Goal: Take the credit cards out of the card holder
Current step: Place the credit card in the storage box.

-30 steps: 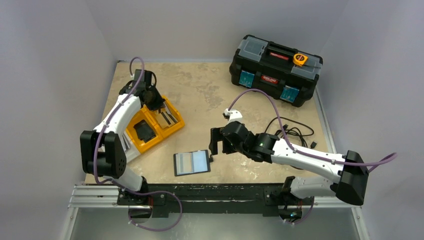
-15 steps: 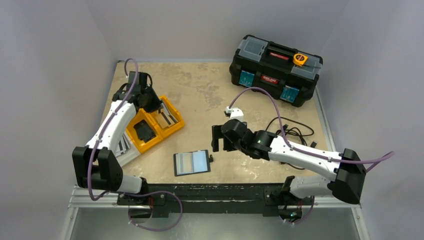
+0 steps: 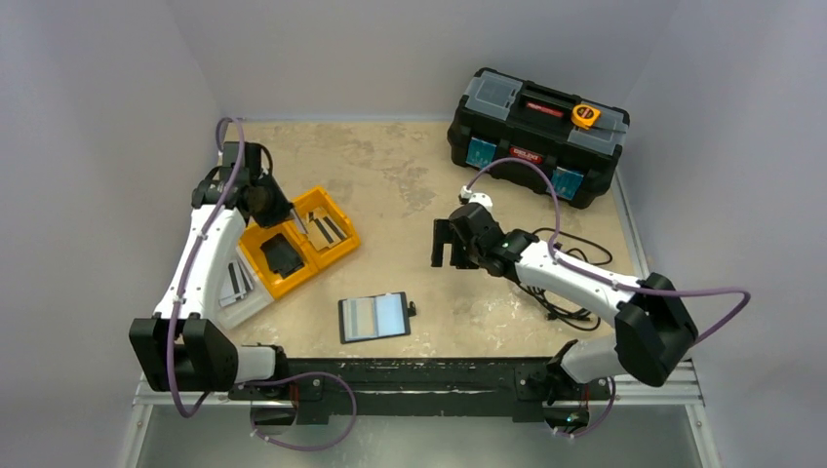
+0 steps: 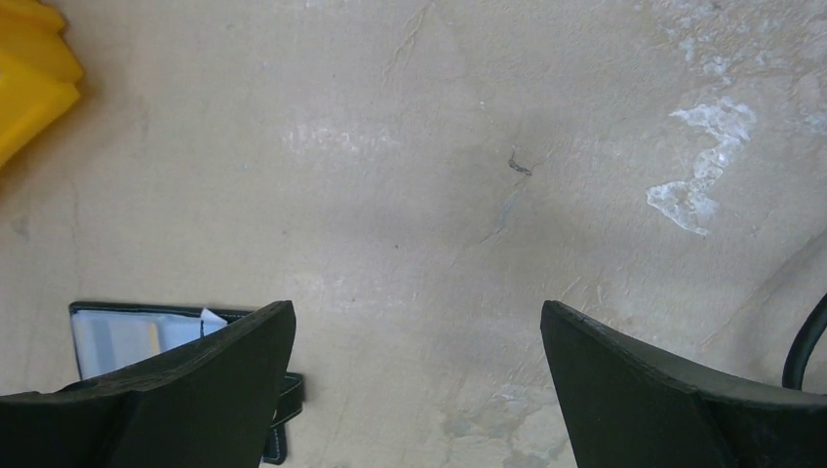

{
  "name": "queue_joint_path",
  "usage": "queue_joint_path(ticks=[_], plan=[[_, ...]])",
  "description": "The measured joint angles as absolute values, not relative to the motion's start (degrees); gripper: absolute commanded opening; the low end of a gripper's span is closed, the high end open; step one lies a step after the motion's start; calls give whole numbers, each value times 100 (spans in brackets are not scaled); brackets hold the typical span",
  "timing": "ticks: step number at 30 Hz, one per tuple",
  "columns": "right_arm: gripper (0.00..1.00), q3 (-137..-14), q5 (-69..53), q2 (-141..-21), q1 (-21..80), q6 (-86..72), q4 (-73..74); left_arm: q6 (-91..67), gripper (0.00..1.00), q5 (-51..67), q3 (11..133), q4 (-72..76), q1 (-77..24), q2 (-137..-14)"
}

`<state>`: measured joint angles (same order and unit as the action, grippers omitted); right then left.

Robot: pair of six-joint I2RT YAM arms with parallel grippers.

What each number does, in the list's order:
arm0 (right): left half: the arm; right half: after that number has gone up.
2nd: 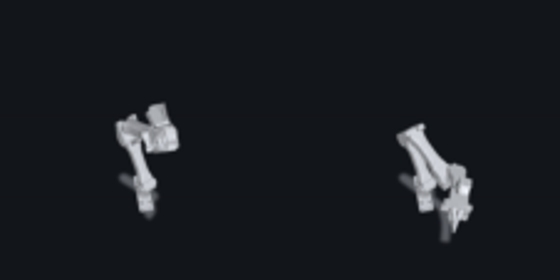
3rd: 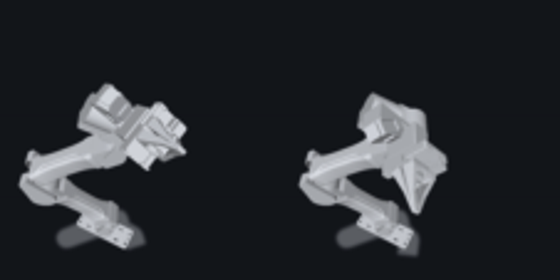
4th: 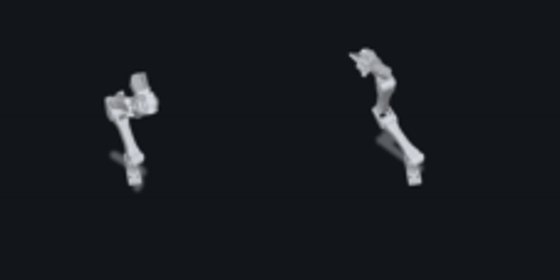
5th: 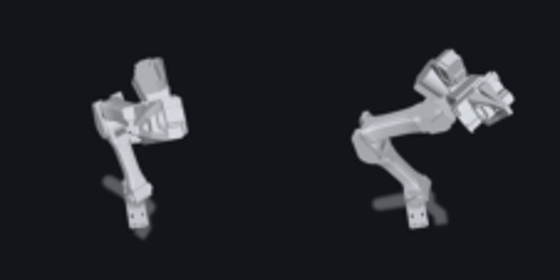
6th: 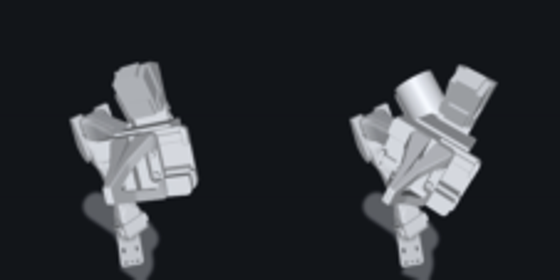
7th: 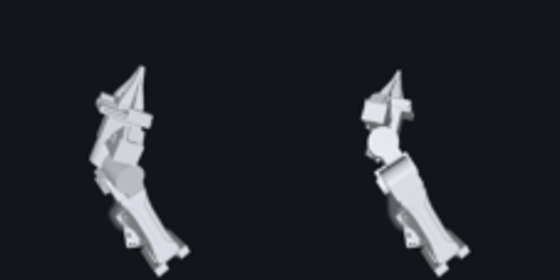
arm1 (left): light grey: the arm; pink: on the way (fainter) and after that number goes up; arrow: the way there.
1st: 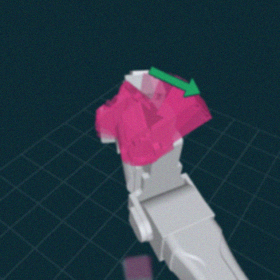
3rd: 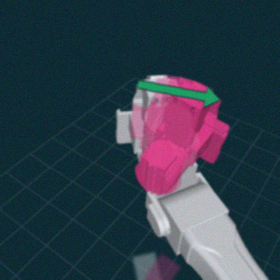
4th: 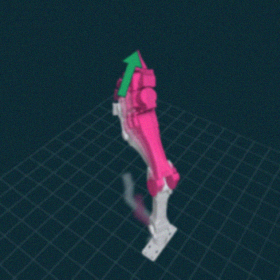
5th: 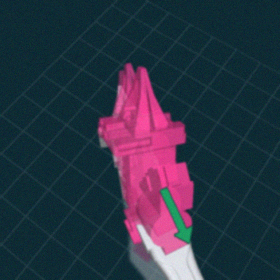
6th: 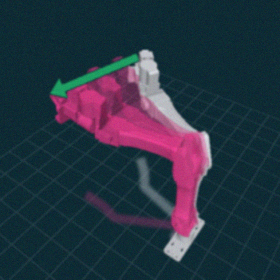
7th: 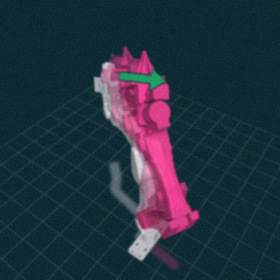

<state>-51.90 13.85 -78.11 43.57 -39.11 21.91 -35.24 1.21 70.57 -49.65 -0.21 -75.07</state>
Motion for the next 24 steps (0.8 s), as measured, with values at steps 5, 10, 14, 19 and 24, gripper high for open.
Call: queue_joint_path(ticks=[5, 10, 14, 19, 24], plan=[[99, -5286, 1173, -8294, 4176, -3592, 2134, -3328, 0, -89, 7293, -5363, 244, -7461], [99, -5325, 976, -8409, 4027, -3356, 2034, -3155, 0, -847, 7446, -5896, 548, -7220], [99, -5325, 856, -8401, 3988, -3225, 1879, -3074, 0, -1634, 7347, -6200, 840, -7000], [99, -5325, 711, -8311, 3990, -3135, 1806, -3061, 0, -2405, 6764, -6313, 1173, -6836], [99, -5325, 464, -8281, 3988, -3079, 1802, -3063, 0, -2961, 6372, -6368, 1229, -6989]])
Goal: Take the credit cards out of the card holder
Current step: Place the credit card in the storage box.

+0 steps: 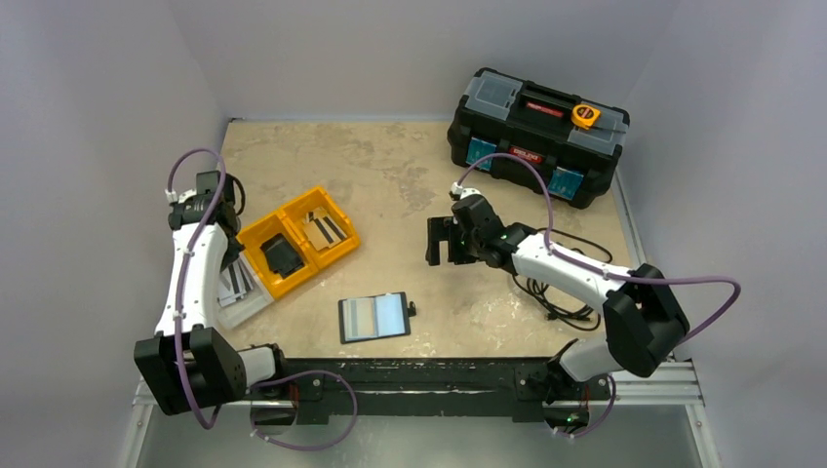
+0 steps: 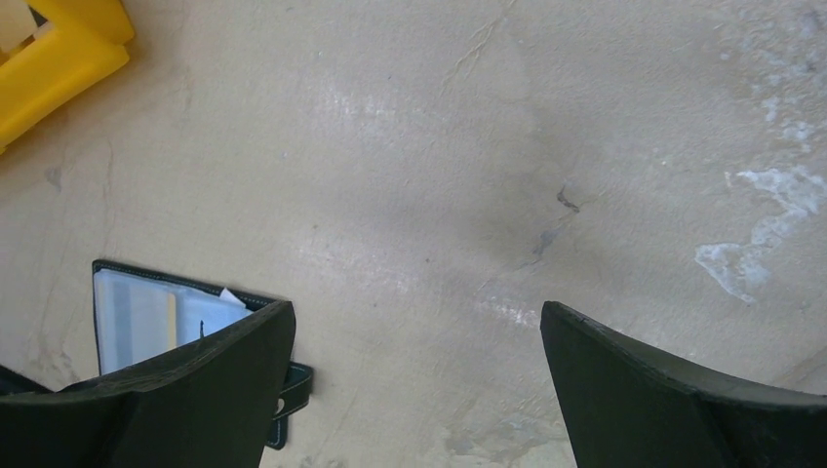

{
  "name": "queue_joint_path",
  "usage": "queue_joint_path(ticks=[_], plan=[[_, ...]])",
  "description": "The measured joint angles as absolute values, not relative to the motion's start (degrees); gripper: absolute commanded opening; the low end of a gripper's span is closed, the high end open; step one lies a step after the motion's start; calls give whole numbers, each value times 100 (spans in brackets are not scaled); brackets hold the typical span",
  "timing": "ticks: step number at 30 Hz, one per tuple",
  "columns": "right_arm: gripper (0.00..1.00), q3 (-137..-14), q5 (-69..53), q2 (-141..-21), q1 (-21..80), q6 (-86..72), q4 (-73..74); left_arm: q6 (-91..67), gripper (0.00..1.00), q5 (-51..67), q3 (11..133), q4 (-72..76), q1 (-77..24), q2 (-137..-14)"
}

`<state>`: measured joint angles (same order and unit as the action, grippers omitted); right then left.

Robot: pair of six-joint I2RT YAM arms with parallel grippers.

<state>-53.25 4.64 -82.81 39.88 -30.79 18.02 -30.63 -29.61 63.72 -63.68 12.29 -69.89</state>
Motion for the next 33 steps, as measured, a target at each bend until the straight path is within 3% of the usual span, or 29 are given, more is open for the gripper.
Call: queue_joint_path(ticks=[8, 14, 17, 24, 33], plan=[[99, -5325, 143, -8427, 3988, -3059, 1813, -3076, 2, -3321, 6222, -6296, 1236, -7286], [99, -5325, -3, -8503, 3988, -3035, 1815, -3094, 31, -3365, 6198, -6276, 1293, -7537], [99, -5325, -36, -8512, 3988, -3035, 1811, -3092, 38, -3339, 6195, -6259, 1304, -7540], [99, -5325, -99, -8512, 3988, -2987, 1817, -3046, 46, -2934, 6195, -6208, 1308, -7319], [99, -5325, 89, -8479, 4112, -3089, 1831, -2965, 50, -1544, 6173, -6031, 858, -6139]])
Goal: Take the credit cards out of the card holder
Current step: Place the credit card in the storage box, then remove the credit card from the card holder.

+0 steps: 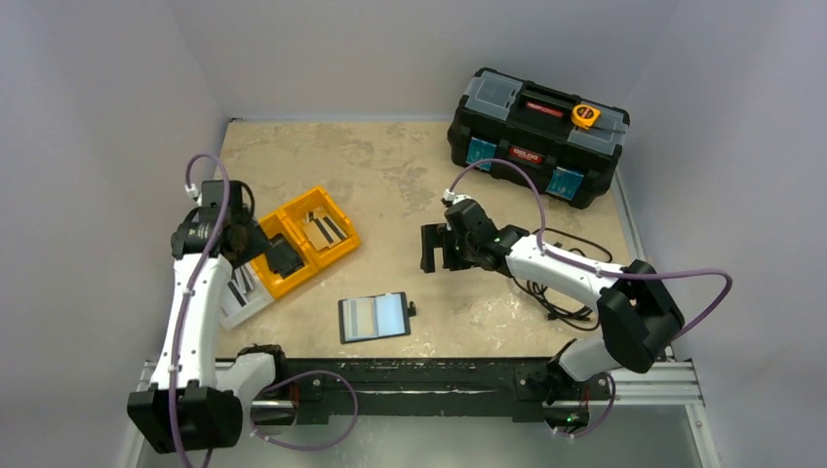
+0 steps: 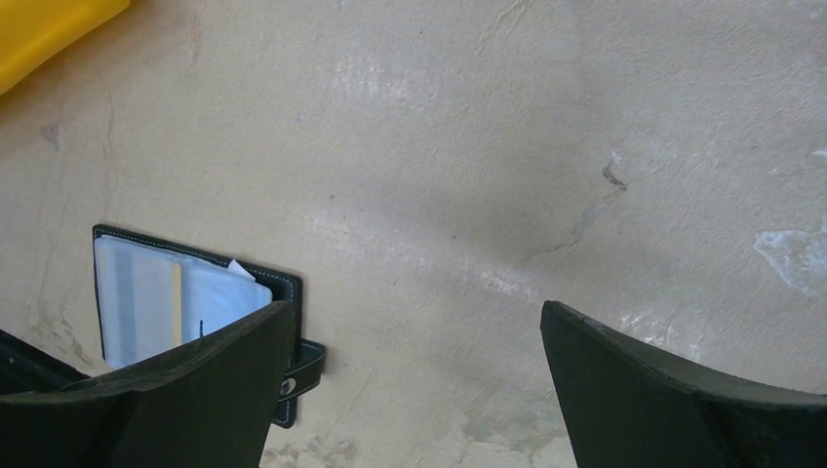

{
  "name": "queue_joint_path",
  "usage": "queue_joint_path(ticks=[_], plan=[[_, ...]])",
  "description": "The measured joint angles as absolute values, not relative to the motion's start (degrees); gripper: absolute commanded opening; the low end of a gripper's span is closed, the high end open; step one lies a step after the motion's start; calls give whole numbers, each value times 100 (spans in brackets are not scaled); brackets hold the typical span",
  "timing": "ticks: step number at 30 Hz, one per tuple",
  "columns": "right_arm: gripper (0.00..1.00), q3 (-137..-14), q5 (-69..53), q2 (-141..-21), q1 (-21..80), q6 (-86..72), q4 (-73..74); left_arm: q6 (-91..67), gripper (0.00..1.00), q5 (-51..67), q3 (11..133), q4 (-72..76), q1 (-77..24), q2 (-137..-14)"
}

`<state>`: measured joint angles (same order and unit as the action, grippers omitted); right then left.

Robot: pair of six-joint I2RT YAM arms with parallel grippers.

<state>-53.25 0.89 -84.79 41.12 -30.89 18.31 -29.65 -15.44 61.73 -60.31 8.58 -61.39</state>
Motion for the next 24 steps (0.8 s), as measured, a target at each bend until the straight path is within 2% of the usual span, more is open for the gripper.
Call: queue_joint_path(ticks=[5, 10, 14, 20, 24], plan=[[96, -5374, 582, -8405, 4777, -3371, 1894, -3201, 50, -755, 5883, -5865, -384, -5568], [89, -5612, 996, -8449, 5695, -3826, 1933, -3347, 50, -95, 5395, -5741, -976, -5293], [86, -6003, 1302, -8790, 6335, -4237, 1927, -3387, 47, 320, 5030, -5666, -1059, -5131], [66, -6355, 1297, -9627, 6847, -4779, 1669, -3616, 41, 1076, 4372, -5258, -1066, -5094], [63, -6364, 1177, -9929, 6825, -4993, 1529, -3852, 38, 1391, 3913, -4919, -1072, -5190]])
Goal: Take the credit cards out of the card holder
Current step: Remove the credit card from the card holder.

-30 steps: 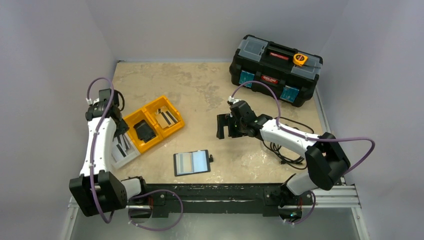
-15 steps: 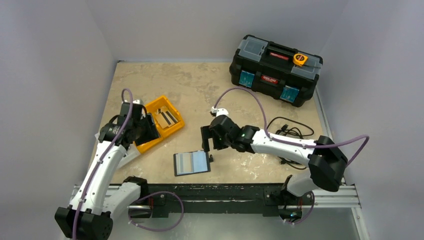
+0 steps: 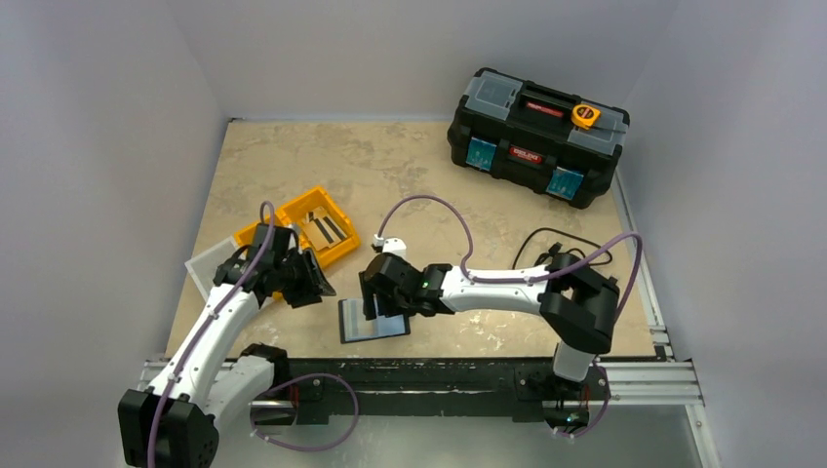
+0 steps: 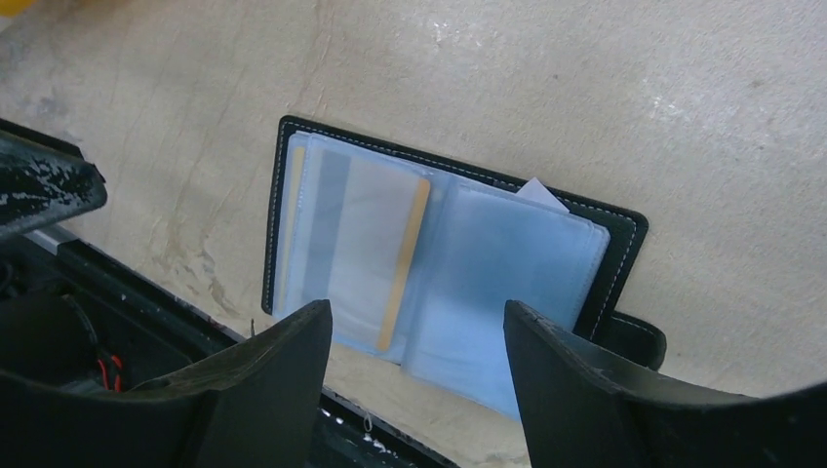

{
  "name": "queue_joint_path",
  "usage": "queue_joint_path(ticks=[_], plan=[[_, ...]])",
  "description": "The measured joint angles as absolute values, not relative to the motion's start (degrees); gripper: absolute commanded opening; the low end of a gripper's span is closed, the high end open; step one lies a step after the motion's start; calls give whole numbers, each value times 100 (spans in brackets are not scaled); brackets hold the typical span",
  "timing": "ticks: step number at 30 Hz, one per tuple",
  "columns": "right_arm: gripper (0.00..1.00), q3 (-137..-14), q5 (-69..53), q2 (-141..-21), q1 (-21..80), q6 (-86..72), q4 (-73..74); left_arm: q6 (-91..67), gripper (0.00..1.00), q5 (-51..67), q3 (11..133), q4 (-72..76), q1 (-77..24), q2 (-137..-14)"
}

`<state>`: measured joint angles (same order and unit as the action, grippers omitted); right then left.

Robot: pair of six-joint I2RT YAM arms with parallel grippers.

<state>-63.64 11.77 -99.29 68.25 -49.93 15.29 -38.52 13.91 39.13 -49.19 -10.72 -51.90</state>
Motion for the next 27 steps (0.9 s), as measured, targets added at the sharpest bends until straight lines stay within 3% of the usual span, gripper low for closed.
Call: queue_joint_path(ticks=[5, 21, 23, 27], plan=[[53, -6689, 1170, -10300, 6862, -5026, 1603, -4056, 37, 1317, 3710, -4801, -1081, -5190], [52, -8213, 1964, -11598, 7441, -5004, 2746, -4316, 38, 360, 3717, -5068, -1094, -5011], [49, -8256, 2003, -11642, 7441, -5006, 2805, -4346, 37, 362, 3717, -5065, -1094, -5011], [32, -8294, 2005, -11668, 7446, -5013, 2849, -4353, 37, 416, 3717, -5037, -1094, -5013]])
